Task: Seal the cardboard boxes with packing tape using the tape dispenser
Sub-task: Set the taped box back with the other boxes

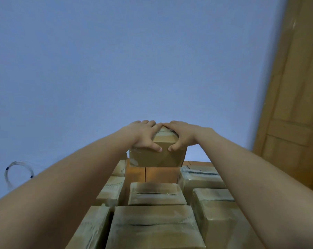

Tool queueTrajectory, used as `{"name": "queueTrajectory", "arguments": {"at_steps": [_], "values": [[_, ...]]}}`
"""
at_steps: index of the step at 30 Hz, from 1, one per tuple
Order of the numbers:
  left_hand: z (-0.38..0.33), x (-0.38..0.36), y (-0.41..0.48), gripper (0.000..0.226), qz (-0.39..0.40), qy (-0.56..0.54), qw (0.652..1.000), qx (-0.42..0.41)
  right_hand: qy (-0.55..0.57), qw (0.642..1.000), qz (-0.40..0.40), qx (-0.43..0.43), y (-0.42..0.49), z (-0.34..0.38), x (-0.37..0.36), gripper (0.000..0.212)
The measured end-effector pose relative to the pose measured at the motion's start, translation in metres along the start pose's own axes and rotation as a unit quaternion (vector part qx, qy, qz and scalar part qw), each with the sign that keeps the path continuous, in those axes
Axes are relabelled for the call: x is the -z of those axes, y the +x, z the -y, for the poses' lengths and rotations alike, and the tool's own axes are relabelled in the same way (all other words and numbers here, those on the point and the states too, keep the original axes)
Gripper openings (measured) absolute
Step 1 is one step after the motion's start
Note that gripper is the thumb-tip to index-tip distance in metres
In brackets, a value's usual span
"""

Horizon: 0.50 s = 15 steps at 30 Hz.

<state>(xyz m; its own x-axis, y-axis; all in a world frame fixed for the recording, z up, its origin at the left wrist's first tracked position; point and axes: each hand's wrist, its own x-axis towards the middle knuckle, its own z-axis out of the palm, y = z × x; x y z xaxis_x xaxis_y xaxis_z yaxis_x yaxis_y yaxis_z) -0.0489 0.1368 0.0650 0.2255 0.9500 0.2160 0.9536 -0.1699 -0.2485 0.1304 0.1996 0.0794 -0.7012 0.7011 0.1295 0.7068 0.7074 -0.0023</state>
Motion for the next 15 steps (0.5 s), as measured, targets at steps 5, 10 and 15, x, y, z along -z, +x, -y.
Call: {"name": "queueTrajectory", "arguments": {"at_steps": [5, 10, 15], "values": [[0.002, -0.041, 0.026, 0.104, 0.018, -0.002, 1.0, 0.01, -0.015, 1.0, 0.004, -0.005, 0.025, -0.016, -0.035, 0.099], [0.001, -0.073, 0.044, 0.106, 0.034, -0.007, 0.999, 0.014, -0.023, 1.0, 0.01, -0.013, 0.04, -0.029, -0.065, 0.1], [-0.003, -0.108, 0.048, 0.105, 0.073, -0.023, 0.997, 0.019, -0.018, 0.999, 0.04, -0.024, 0.051, -0.032, -0.105, 0.102]]}}
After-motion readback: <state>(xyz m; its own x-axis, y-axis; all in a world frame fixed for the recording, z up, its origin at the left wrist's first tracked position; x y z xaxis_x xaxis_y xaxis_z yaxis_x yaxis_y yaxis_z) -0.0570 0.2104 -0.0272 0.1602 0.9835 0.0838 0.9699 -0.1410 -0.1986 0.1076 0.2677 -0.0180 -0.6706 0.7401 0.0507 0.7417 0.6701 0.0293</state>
